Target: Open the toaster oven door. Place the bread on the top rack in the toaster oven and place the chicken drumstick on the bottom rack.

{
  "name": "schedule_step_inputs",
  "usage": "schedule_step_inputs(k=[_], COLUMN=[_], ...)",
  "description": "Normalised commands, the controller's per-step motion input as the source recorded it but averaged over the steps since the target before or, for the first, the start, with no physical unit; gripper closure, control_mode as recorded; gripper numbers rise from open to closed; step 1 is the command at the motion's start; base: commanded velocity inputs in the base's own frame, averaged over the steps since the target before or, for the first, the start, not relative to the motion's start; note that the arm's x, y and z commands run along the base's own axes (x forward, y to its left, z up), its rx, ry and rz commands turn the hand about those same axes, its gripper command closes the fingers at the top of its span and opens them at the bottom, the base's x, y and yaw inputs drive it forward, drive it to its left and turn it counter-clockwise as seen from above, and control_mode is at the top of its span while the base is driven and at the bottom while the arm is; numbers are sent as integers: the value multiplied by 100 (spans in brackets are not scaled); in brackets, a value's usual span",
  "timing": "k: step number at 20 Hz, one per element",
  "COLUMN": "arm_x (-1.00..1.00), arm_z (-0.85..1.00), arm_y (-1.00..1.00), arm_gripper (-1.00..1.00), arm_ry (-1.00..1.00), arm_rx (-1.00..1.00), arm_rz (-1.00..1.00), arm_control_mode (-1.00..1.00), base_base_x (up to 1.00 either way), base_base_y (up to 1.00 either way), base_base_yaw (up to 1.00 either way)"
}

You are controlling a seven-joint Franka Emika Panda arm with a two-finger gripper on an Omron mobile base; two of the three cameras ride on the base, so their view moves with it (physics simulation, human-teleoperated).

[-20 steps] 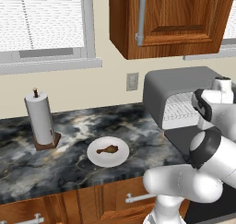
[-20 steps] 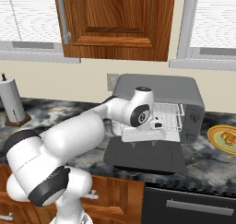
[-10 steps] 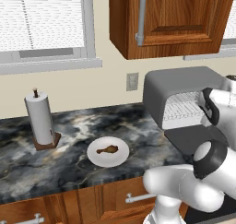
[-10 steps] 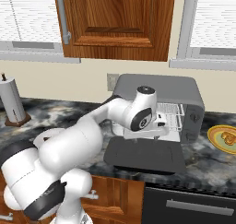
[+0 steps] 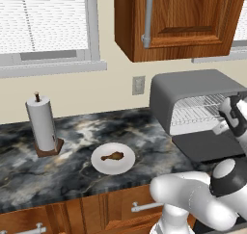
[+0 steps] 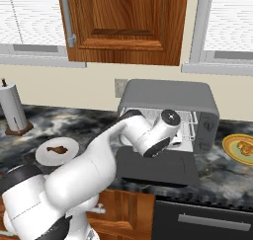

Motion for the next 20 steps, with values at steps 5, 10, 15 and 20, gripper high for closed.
schedule_step_inputs(k=[5,10,15,20], arm_x=[15,20,36,48], arm_z=[1,4,0,-4], arm_y=[-12,-17,-10,-4], arm_gripper=[-100,-100,-100,-100], arm_ry=[-31,-27,-18,-7], arm_rx=[20,15,13,14], arm_rz=[20,20,7,0], arm_control_mode=[-100,-100,-100,-100], base_base_x=[0,0,0,0], base_base_y=[0,0,0,0], base_base_yaw=[0,0,0,0])
